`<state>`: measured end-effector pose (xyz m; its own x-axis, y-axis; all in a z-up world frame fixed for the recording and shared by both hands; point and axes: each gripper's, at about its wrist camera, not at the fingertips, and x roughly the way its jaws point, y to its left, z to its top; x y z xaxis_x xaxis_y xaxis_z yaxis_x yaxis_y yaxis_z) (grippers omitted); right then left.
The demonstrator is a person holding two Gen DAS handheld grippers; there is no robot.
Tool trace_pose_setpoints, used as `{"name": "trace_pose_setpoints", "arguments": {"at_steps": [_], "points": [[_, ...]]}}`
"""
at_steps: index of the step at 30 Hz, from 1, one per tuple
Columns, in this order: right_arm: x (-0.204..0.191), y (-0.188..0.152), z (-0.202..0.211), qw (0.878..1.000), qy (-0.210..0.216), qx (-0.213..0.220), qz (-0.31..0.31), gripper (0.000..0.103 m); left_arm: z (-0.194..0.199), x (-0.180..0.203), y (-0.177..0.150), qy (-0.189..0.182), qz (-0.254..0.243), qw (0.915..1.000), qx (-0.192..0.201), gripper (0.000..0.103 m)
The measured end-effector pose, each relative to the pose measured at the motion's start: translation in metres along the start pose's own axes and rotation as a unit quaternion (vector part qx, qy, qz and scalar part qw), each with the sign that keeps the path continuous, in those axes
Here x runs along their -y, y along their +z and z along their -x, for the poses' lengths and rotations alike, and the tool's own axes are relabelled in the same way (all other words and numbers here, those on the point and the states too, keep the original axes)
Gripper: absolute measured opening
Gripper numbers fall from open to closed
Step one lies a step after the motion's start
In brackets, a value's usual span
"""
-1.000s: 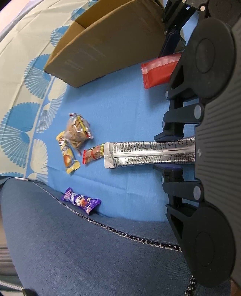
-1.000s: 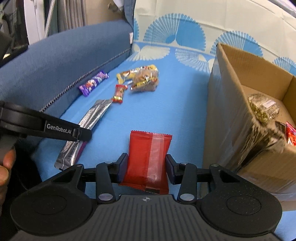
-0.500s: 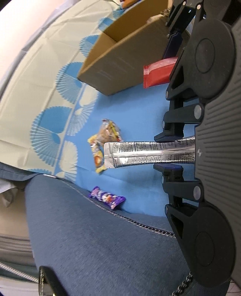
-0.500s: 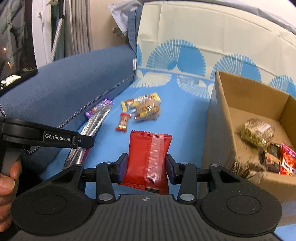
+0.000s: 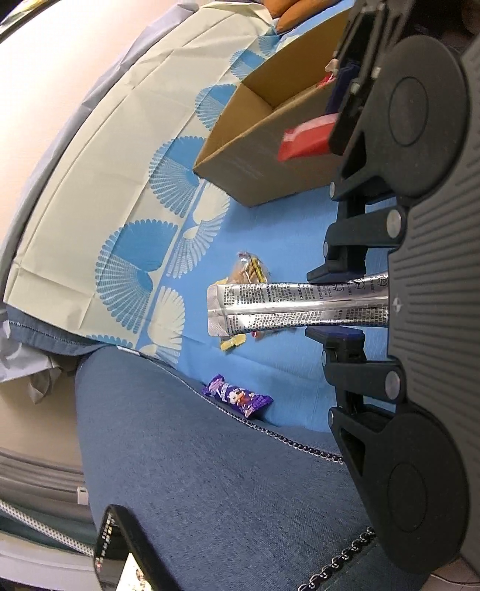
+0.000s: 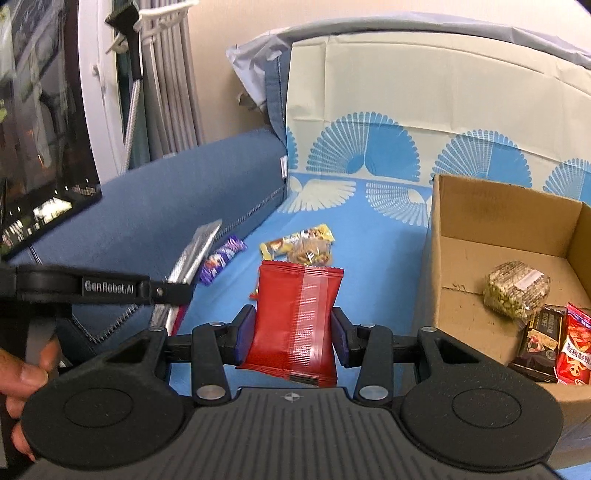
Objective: Organize snacks
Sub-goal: 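Carry the silver bar with the left tool while the right tool carries the red pack, then open both tools over the box to drop the two snacks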
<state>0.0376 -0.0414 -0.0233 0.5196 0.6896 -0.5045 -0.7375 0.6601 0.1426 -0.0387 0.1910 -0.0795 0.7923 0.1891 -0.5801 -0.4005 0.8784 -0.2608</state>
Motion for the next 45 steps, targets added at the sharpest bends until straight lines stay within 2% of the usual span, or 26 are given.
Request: {"name": "trace_pose_setpoints", "arguments": {"at_steps": [8, 13, 17, 23, 28, 30, 31, 33, 34, 39, 42, 45], "points": [[0.013, 0.014, 0.014, 0.999, 0.013, 0.032, -0.023, 0.045, 0.014, 0.019, 0.012, -0.016, -0.021, 0.9995, -0.016, 0.026], [0.025, 0.026, 0.023, 0.997, 0.006, 0.060, -0.053, 0.045, 0.016, 0.040, 0.037, -0.031, -0.031, 0.9990, -0.008, 0.026], [0.039, 0.039, 0.032, 0.993, -0.017, 0.090, -0.079, 0.045, 0.016, 0.070, 0.064, -0.052, -0.046, 0.9975, 0.008, 0.026], [0.067, 0.056, 0.052, 0.977, -0.093, 0.148, -0.123, 0.045, 0.008, 0.131, 0.095, -0.097, -0.068, 0.9926, 0.026, 0.026], [0.101, 0.061, 0.068, 0.953, -0.179, 0.178, -0.169, 0.045, -0.005, 0.192, 0.112, -0.144, -0.088, 0.9849, 0.036, 0.026], [0.115, 0.061, 0.074, 0.940, -0.219, 0.188, -0.179, 0.046, -0.010, 0.212, 0.116, -0.159, -0.090, 0.9826, 0.035, 0.029], [0.120, 0.062, 0.075, 0.935, -0.241, 0.190, -0.177, 0.049, -0.013, 0.222, 0.117, -0.166, -0.091, 0.9813, 0.032, 0.030], [0.129, 0.061, 0.076, 0.922, -0.291, 0.187, -0.172, 0.069, -0.019, 0.237, 0.116, -0.176, -0.098, 0.9791, 0.027, 0.039], [0.134, 0.059, 0.078, 0.916, -0.304, 0.190, -0.178, 0.079, -0.020, 0.242, 0.114, -0.175, -0.099, 0.9791, 0.029, 0.040], [0.151, 0.050, 0.080, 0.913, -0.310, 0.178, -0.198, 0.079, -0.023, 0.236, 0.101, -0.162, -0.083, 0.9830, 0.021, 0.041], [0.152, 0.048, 0.076, 0.916, -0.306, 0.168, -0.199, 0.079, -0.026, 0.215, 0.096, -0.136, -0.072, 0.9881, 0.014, 0.041], [0.149, 0.049, 0.072, 0.920, -0.299, 0.160, -0.198, 0.080, -0.028, 0.184, 0.088, -0.092, -0.060, 0.9938, 0.012, 0.041]]}}
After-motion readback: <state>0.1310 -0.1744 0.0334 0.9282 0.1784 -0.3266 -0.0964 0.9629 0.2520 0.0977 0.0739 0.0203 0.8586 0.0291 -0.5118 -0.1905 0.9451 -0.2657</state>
